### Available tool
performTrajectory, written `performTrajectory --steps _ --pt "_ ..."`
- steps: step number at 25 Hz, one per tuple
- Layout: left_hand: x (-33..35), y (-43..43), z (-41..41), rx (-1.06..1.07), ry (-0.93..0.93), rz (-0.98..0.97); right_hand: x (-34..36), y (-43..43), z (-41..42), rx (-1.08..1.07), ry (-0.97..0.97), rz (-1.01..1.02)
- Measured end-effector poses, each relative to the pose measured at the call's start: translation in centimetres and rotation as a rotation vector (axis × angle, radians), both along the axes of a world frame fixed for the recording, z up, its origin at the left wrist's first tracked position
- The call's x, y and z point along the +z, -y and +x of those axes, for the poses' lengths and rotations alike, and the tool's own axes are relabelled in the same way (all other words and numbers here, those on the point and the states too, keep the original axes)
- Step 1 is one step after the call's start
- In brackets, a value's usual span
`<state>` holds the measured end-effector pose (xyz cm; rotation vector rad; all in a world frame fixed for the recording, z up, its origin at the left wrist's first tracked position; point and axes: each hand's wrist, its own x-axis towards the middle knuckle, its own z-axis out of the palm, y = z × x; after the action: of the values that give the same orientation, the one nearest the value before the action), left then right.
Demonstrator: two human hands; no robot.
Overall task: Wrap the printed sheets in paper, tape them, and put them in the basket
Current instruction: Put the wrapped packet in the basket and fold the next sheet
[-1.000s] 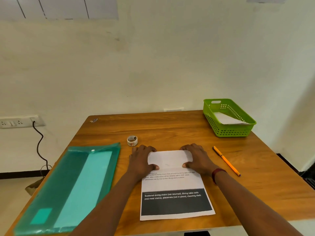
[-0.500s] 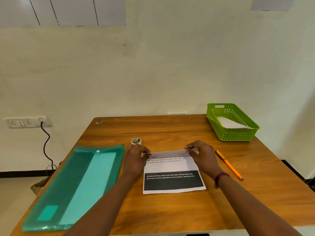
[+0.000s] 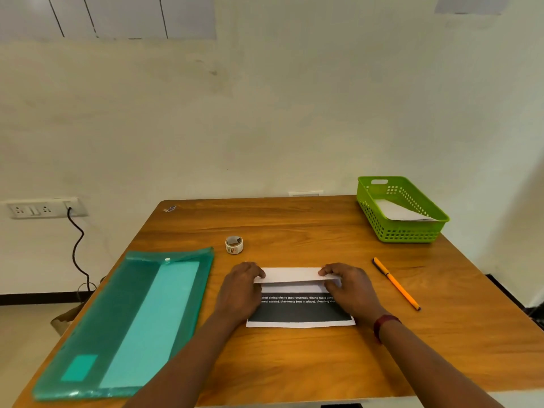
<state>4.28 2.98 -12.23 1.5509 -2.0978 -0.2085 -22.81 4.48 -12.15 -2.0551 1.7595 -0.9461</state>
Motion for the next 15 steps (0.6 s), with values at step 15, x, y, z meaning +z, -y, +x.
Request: performTrajectory --steps 15 --pt "-0.2 -0.2 -3.7 -0.084 0.324 0.052 -0.6 0.0 2.7 0.075 -0.533 0.017"
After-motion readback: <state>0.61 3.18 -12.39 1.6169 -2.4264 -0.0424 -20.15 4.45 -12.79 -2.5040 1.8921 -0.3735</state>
